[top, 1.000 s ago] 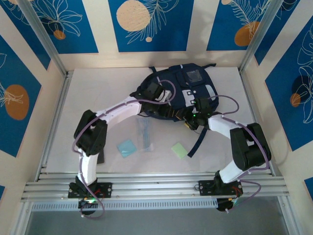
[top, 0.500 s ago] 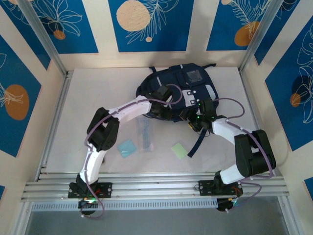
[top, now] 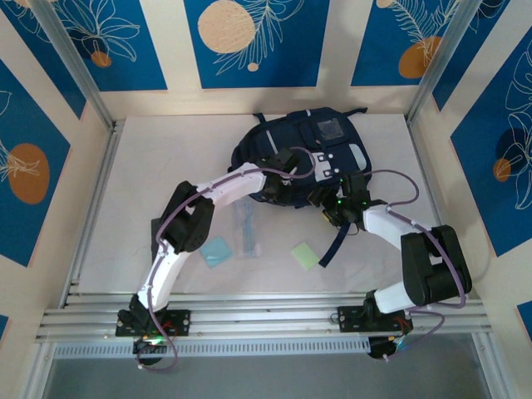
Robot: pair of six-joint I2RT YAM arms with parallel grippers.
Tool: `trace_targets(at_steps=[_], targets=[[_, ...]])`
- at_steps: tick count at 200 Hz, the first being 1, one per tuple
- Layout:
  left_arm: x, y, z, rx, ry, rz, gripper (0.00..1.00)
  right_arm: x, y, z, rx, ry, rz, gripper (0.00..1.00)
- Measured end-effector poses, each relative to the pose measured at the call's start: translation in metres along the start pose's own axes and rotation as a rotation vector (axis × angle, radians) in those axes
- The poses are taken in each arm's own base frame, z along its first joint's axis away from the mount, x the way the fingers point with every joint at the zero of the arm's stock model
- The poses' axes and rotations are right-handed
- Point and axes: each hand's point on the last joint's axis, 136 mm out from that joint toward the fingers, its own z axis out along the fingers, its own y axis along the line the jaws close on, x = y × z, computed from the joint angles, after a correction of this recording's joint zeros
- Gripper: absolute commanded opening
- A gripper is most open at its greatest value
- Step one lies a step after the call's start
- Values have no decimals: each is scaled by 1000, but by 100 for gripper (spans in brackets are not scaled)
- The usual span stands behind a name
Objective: Pack the student bag
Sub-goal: Unzip the student bag at the top-center of the table.
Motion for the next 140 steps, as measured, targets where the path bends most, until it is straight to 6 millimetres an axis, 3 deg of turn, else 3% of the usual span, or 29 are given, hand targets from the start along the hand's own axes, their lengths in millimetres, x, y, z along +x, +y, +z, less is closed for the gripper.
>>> trace_targets(at_steps=[10,39,65,113,126,140], targets=[[1,1,2,-10,6,11,0,0,0,-1,-1,-2,0,65],[1,-1,2,1,13,18,0,-1,4,-6,-16,-14,0,66],[-3,-16,-5,109,3,-32,0,2,11,-7,-40,-12,21,69],[-26,-59,-58,363,-74,-92,0,10,15,-2,-84,-11,85,80],[-31,-67,-71,413,-92,-98,0,5,17,-1,-101,-28,95,79],[-32,-71,-78,446,-100,-107,0,-2,21,2,-123,-50,102,70]])
